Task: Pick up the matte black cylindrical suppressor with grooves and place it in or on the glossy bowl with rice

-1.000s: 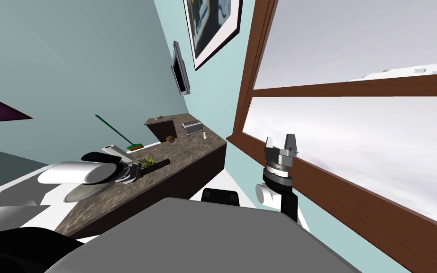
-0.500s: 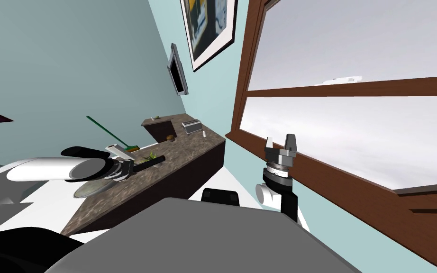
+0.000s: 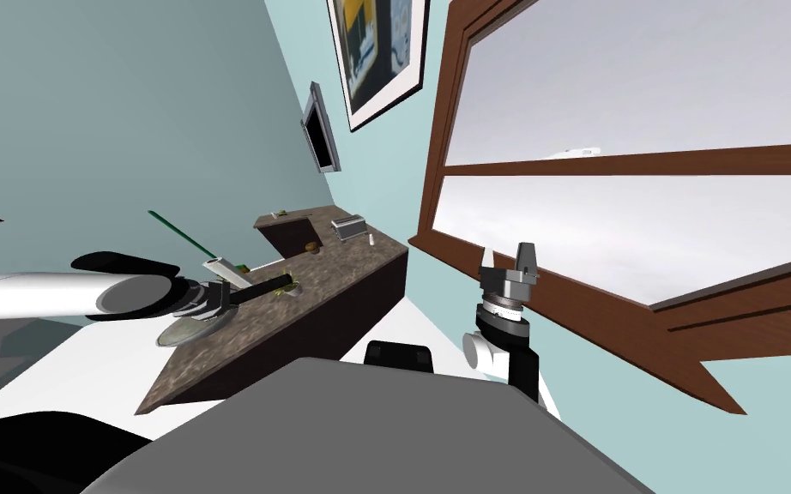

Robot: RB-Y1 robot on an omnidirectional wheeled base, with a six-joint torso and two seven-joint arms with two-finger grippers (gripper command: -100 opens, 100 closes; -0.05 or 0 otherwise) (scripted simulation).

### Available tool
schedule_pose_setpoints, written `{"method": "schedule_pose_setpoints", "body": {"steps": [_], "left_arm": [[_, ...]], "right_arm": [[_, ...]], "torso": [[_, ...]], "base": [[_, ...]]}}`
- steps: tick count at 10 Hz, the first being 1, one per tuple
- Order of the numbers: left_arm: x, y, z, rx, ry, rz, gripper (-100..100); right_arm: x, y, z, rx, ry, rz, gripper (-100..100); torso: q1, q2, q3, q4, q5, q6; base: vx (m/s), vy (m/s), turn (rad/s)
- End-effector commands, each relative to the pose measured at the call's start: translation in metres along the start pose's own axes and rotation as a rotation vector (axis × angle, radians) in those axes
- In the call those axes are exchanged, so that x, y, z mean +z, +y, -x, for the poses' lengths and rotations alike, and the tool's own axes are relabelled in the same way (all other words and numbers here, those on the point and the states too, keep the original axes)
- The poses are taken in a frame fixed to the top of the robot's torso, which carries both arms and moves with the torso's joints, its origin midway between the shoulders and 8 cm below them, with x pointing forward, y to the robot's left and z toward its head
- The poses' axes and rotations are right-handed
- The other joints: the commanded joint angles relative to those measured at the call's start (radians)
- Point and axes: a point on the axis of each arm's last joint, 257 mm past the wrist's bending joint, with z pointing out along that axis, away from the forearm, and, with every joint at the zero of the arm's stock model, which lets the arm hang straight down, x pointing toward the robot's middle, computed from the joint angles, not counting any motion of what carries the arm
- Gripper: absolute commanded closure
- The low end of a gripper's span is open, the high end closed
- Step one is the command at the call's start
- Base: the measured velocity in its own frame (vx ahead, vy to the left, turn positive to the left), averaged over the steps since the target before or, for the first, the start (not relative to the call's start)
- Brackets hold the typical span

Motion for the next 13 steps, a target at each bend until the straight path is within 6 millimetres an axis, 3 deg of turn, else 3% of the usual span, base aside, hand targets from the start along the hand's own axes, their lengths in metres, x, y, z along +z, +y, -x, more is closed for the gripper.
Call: {"method": "schedule_pose_setpoints", "body": {"steps": [1,5,13], "left_arm": [[-0.012,-0.014,0.000,-0.026,0.002,-0.012,100],[-0.019,-0.018,-0.006,-0.046,0.005,0.019,100],[-0.019,-0.001,-0.017,-0.069,-0.004,0.131,100]], "right_arm": [[0.000,0.000,0.000,0.000,0.000,0.000,0],[0.000,0.000,0.000,0.000,0.000,0.000,0],[0.000,0.000,0.000,0.000,0.000,0.000,0]], "torso": [[0.000,0.000,0.000,0.000,0.000,0.000],[0.010,-0.001,-0.001,-0.001,0.002,0.000],[0.015,-0.006,-0.005,-0.003,0.004,-0.001]], "base": [[-0.101,0.121,-0.039],[-0.090,0.174,-0.036],[-0.058,0.224,-0.027]]}}
